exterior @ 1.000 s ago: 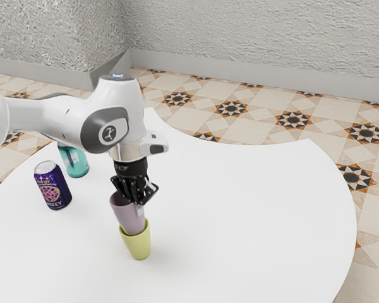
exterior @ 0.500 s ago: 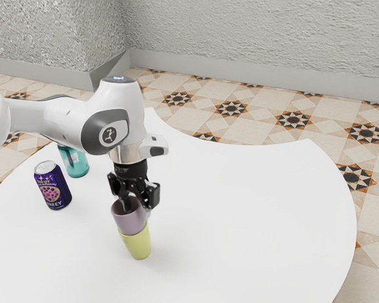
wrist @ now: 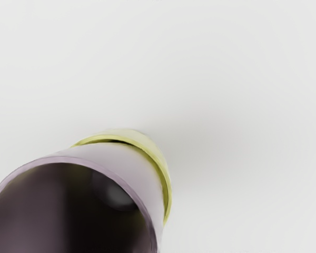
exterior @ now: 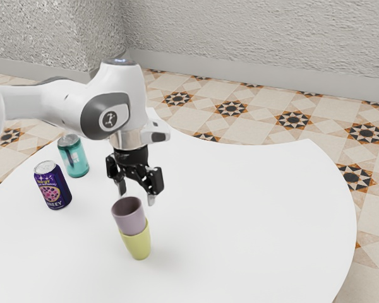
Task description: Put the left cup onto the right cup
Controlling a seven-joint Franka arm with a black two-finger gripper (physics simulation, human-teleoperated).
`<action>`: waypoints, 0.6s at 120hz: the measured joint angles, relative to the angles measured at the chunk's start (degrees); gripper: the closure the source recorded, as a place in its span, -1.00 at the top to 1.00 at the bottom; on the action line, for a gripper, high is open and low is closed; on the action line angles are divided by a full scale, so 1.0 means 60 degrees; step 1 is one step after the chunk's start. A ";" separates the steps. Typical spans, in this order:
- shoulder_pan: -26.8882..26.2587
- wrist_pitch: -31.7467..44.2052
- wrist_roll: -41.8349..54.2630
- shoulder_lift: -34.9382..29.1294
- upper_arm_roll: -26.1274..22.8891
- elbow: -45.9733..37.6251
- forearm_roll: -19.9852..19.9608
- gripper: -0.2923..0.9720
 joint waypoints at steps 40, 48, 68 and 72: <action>-0.0711 -0.0826 0.0011 0.0114 0.0768 0.0868 0.0104 0.53; -0.1496 -0.0905 0.0067 0.0196 0.1598 0.0965 0.0124 0.53; -0.4116 -0.1101 0.0235 0.0552 0.4285 0.1239 0.0399 0.53; -0.4509 -0.1177 0.0272 0.0669 0.4708 0.1402 0.0445 0.53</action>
